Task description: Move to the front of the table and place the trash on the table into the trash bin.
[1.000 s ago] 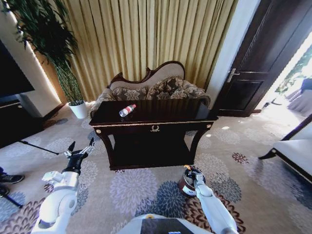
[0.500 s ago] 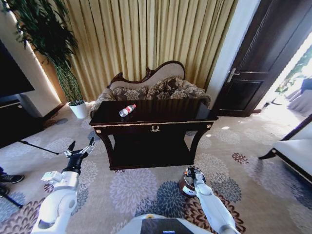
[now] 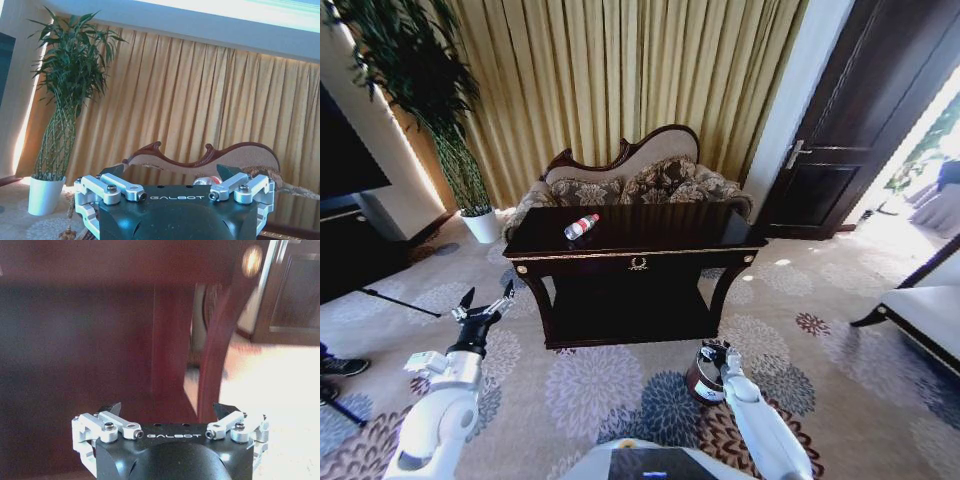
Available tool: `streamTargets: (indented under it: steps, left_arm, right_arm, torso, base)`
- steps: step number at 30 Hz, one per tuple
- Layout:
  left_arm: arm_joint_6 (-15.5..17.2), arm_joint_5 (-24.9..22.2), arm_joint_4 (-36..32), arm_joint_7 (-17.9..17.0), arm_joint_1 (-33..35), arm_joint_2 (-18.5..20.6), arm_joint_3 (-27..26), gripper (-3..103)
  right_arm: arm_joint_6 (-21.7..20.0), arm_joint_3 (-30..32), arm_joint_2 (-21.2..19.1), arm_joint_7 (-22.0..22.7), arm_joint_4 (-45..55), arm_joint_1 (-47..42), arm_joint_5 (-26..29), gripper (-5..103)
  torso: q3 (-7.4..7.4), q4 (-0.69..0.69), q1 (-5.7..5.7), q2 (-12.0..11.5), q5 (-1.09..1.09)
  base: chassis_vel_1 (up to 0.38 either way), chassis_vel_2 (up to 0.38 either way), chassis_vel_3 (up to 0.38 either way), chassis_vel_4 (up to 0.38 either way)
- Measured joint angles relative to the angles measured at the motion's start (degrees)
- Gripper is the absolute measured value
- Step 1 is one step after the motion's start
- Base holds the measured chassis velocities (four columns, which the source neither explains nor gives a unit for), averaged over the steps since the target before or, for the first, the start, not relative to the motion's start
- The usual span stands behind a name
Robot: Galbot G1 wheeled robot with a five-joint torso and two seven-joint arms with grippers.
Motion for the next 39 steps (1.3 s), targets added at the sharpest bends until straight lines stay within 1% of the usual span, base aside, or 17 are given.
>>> streamTargets:
  steps: [2,6,11,15,16,19,20,22,25,30,32,34,35,36,37,38,39]
  left_arm:
    - [0.0,0.0,-0.1,0.0,0.0,0.0,0.0,100]
    - [0.1,-0.5,-0.1,-0.1,-0.1,0.0,-0.1,100]
    - [0.3,-0.6,-0.1,-0.2,-0.3,0.1,0.0,100]
    - [0.3,-0.7,-0.2,-0.3,-0.4,0.3,-0.2,100]
    - [0.3,-0.7,-0.2,-0.3,-0.4,0.3,-0.2,100]
    - [0.4,-1.1,-0.2,-0.4,-0.3,0.7,-0.8,100]
    - [0.4,-1.1,-0.2,-0.4,-0.3,0.7,-0.8,100]
    - [0.4,-1.2,0.0,-0.5,-0.3,0.8,-1.0,100]
    - [0.4,-1.2,0.3,-0.5,-0.3,0.8,-1.0,100]
    - [0.7,-0.9,0.6,-0.5,-0.5,1.0,-0.5,100]
    - [1.7,-0.8,0.3,-0.8,-0.5,1.2,-0.6,100]
    - [5.9,-0.7,-0.9,-2.8,-0.5,1.6,-1.2,100]
    - [5.9,-0.7,-0.9,-2.8,-0.5,1.6,-1.2,100]
    - [8.8,-0.8,-1.9,-3.9,-0.5,1.9,-1.9,100]
    - [8.8,-0.8,-1.9,-3.9,-0.5,1.9,-1.9,100]
    - [10.5,-0.9,-2.6,-4.8,-0.5,2.1,-2.1,100]
    - [13.7,-1.2,-3.6,-6.1,-0.5,2.3,-2.6,100]
  right_arm:
    - [-0.8,0.2,-0.4,0.2,3.2,-0.9,1.0,100]
    - [-5.8,1.0,-1.5,1.3,19.3,-5.1,3.1,100]
    - [-10.7,0.7,-1.7,3.5,30.3,-7.0,4.1,100]
    - [-15.5,-0.3,-2.5,5.6,41.0,-7.9,9.6,100]
    - [-15.5,-0.3,-2.5,5.6,41.0,-7.9,9.6,100]
    - [-17.9,-0.7,-3.2,7.4,47.9,-8.5,15.3,100]
    - [-17.9,-0.7,-3.2,7.4,47.9,-8.5,15.3,100]
    - [-18.3,-0.8,-3.6,8.8,51.9,-9.2,20.0,100]
    - [-18.1,-1.0,-3.6,9.7,54.7,-9.8,23.7,100]
    - [-15.5,-1.7,-2.9,9.6,55.6,-10.5,24.8,100]
    - [-15.0,-1.8,-2.7,9.6,55.3,-10.5,24.5,100]
    - [-14.9,-1.8,-2.8,9.5,54.8,-10.7,22.9,100]
    - [-14.9,-1.8,-2.8,9.5,54.8,-10.7,22.9,100]
    - [-15.6,-1.6,-3.5,9.9,54.9,-10.7,22.1,100]
    - [-15.6,-1.6,-3.5,9.9,54.9,-10.7,22.1,100]
    - [-16.1,-1.5,-3.9,10.2,55.1,-10.7,21.8,100]
    - [-17.2,-1.4,-4.4,11.1,55.7,-10.6,21.6,100]
  torso:
    - [0.0,-0.01,0.0,0.0,0.0]
    - [0.0,-0.03,0.0,0.0,0.0]
    - [0.0,-0.02,0.0,0.0,0.0]
    - [0.0,-0.02,0.0,0.0,-0.01]
    - [0.0,-0.02,0.0,0.0,-0.01]
    - [0.0,-0.02,0.0,0.0,0.0]
    - [0.0,-0.02,0.0,0.0,0.0]
    - [0.0,-0.02,0.0,0.0,0.0]
    - [0.0,-0.02,0.0,0.0,0.0]
    - [0.0,-0.02,0.0,0.0,0.01]
    - [0.0,-0.02,0.0,0.0,0.0]
    - [0.0,-0.02,0.0,0.0,0.01]
    - [0.0,-0.02,0.0,0.0,0.01]
    - [0.0,-0.03,0.0,0.0,0.01]
    - [0.0,-0.03,0.0,0.0,0.01]
    - [0.0,-0.02,0.0,0.0,0.02]
    - [0.0,-0.02,0.0,0.0,0.01]
  base:
    - [0.0,0.0,0.0,0.0]
    - [0.0,0.0,0.0,0.0]
    - [0.0,0.0,0.0,0.0]
    - [0.0,0.0,0.0,0.0]
    - [0.0,0.0,0.0,0.0]
    - [0.0,0.0,0.0,0.0]
    - [0.0,0.0,0.0,0.0]
    - [0.0,0.0,0.0,0.0]
    - [0.0,0.0,0.0,0.0]
    - [0.0,0.0,0.0,0.0]
    - [0.0,0.0,0.0,0.0]
    - [0.0,0.0,0.0,0.0]
    - [0.0,0.0,0.0,0.0]
    - [0.0,0.0,0.0,0.0]
    - [0.0,0.0,0.0,0.0]
    - [0.0,0.0,0.0,0.0]
    - [0.0,0.0,0.0,0.0]
